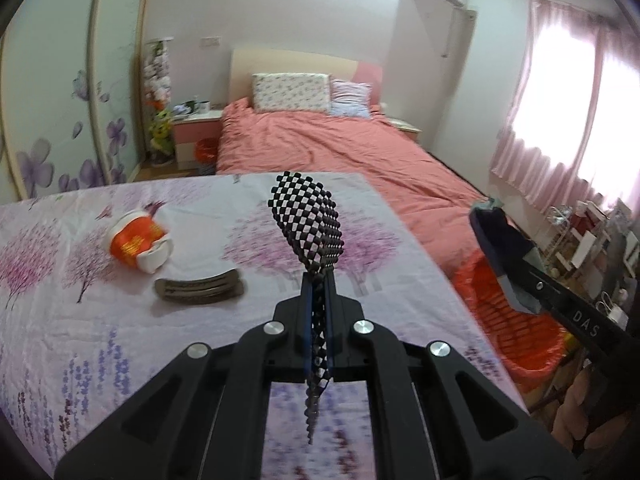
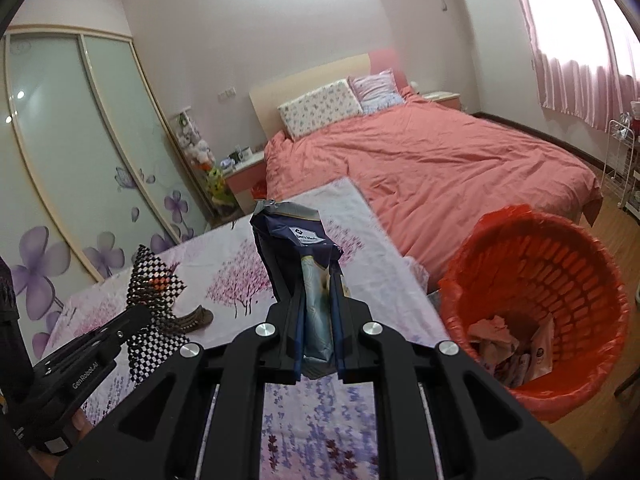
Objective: Collect trash
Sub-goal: 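Carry the mesh pad and snack bag to the orange basket, then open both grippers over the basket to drop pad and bag, then move both tools back over the bed toward the paper cup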
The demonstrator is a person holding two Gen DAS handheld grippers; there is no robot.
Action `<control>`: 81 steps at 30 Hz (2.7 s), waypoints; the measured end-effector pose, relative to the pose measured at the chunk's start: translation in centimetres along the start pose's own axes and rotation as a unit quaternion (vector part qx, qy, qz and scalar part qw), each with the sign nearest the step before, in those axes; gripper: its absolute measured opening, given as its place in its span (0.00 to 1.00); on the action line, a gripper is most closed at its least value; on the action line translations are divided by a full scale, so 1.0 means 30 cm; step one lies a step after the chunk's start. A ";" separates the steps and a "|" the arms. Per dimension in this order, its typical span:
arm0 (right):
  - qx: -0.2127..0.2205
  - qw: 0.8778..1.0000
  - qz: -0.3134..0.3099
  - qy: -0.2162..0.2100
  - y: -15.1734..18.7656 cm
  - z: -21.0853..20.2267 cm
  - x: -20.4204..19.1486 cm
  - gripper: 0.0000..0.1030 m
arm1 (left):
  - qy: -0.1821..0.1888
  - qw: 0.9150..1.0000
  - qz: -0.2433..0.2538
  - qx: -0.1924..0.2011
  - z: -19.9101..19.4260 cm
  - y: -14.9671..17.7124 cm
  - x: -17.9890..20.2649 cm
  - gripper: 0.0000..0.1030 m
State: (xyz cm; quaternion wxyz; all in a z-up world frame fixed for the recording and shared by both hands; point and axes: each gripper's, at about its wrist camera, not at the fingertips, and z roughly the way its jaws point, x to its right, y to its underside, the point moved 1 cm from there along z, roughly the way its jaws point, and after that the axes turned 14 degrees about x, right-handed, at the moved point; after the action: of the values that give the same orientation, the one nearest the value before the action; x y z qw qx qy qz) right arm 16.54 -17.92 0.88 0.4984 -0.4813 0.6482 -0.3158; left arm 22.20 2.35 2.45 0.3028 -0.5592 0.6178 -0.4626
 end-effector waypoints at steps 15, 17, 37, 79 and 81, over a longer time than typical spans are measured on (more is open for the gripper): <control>0.053 0.996 0.047 0.044 -0.072 -0.134 0.251 0.11 | 0.102 0.994 0.040 0.004 0.017 -0.031 0.386 0.06; 0.058 0.995 0.055 0.056 -0.079 -0.145 0.301 0.11 | 0.119 0.992 0.044 0.000 0.030 -0.018 0.450 0.06; 0.059 0.982 0.133 0.122 -0.068 -0.091 0.673 0.11 | 0.216 0.973 0.060 -0.053 0.288 0.121 0.881 0.07; -0.054 0.997 -0.008 0.056 0.091 0.084 0.225 0.45 | -0.129 0.989 0.020 -0.062 0.240 0.157 -0.191 0.66; -0.063 0.997 -0.015 0.047 0.109 0.104 0.187 0.45 | -0.153 0.987 0.009 -0.057 0.240 0.140 -0.267 0.69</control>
State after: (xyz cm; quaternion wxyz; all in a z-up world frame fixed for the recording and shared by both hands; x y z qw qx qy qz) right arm 18.27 -21.86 -4.90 0.4317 -0.5061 0.6821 -0.3037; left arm 28.42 8.23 -5.31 0.3653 -0.6342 0.5945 -0.3330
